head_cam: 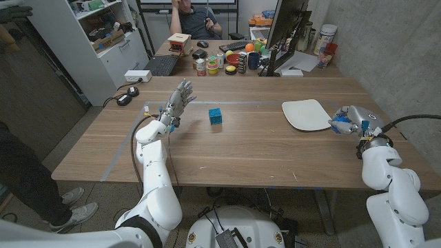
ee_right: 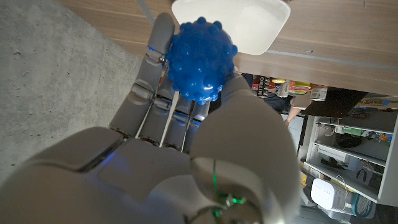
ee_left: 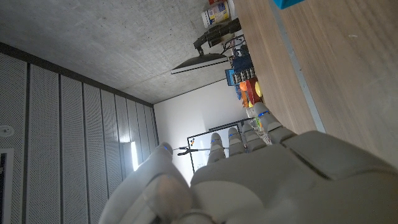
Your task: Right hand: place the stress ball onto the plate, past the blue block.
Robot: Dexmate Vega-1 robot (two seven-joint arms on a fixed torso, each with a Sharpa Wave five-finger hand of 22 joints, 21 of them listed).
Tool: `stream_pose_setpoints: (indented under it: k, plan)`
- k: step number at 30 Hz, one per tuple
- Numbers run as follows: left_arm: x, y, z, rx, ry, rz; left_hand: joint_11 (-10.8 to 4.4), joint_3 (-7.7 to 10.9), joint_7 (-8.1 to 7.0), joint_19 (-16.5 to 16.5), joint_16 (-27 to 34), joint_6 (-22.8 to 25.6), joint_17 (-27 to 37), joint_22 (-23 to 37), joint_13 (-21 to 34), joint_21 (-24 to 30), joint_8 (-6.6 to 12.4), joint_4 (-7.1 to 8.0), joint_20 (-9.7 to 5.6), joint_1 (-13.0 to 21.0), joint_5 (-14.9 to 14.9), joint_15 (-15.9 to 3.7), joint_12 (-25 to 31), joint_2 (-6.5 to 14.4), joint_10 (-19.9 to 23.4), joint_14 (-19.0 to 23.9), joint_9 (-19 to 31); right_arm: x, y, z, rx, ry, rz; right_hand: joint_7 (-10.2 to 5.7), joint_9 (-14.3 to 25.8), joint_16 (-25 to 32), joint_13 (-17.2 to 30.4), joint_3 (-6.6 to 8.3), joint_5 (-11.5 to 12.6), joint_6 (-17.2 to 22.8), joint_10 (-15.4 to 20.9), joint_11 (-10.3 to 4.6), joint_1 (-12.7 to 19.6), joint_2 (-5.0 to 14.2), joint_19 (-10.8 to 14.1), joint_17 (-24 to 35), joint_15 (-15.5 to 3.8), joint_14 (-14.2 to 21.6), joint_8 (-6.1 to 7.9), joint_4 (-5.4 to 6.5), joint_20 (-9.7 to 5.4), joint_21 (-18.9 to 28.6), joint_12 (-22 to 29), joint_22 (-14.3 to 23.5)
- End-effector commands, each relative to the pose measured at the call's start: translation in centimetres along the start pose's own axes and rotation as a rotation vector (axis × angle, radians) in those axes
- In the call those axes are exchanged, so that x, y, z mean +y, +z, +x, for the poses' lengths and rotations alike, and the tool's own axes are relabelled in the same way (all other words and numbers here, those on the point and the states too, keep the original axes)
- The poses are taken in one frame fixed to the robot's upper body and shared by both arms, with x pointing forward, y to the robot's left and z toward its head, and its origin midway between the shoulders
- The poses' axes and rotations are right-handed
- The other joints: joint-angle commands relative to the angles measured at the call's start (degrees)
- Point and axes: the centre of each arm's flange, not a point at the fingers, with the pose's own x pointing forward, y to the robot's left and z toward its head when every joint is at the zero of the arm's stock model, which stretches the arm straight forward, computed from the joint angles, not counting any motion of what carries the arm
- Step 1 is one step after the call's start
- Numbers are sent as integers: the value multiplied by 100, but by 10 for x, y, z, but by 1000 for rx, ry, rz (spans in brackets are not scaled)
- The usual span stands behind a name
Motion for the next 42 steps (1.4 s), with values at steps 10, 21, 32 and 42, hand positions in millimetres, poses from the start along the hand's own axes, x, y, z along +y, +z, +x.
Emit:
stream_pose_setpoints:
  k: [10, 21, 32, 42]
  plan:
    - [-5, 4, -15, -15, -7, -5, -12, -42, -27, -12, 34, -11, 19, 20, 30, -23, 50, 8, 37, 17, 43, 11, 43, -76, -22, -39, 34, 6, 24, 32, -71, -4, 64, -14, 188, -33, 3, -53, 35, -6, -21, -25, 178, 187, -317, 41, -1089, 633, 97, 8, -684, -8, 8, -35]
    - [-5, 6, -23, -25, -5, -8, -3, -52, -23, -12, 34, -10, 19, 20, 30, -26, 49, 9, 39, 15, 47, 12, 45, -77, -20, -40, 34, 14, 47, 56, -108, 30, 44, -15, 118, -83, -21, -105, 42, 11, -7, -25, 160, 195, -361, 31, -1089, 591, 80, 34, -680, -7, -2, -73]
    - [-5, 4, -29, -25, -3, -12, 2, -63, -20, -12, 35, -3, 18, 20, 30, -31, 51, 9, 43, 14, 51, 14, 46, -77, -19, -38, 34, 18, 68, 78, -128, 35, -26, -13, 86, -103, -29, -134, 52, 31, 6, -16, 174, 220, -375, 39, -1094, 590, 85, 43, -682, 6, -2, -101]
    - [-5, 4, -32, -29, -3, -13, 3, -71, -18, -12, 36, 4, 18, 20, 29, -34, 52, 9, 42, 13, 53, 16, 46, -78, -20, -35, 34, 26, 87, 99, -121, 14, -93, -28, 68, -121, -33, -168, 62, 83, 39, -22, 190, 238, -382, 47, -1094, 593, 115, 49, -680, 25, 8, -124]
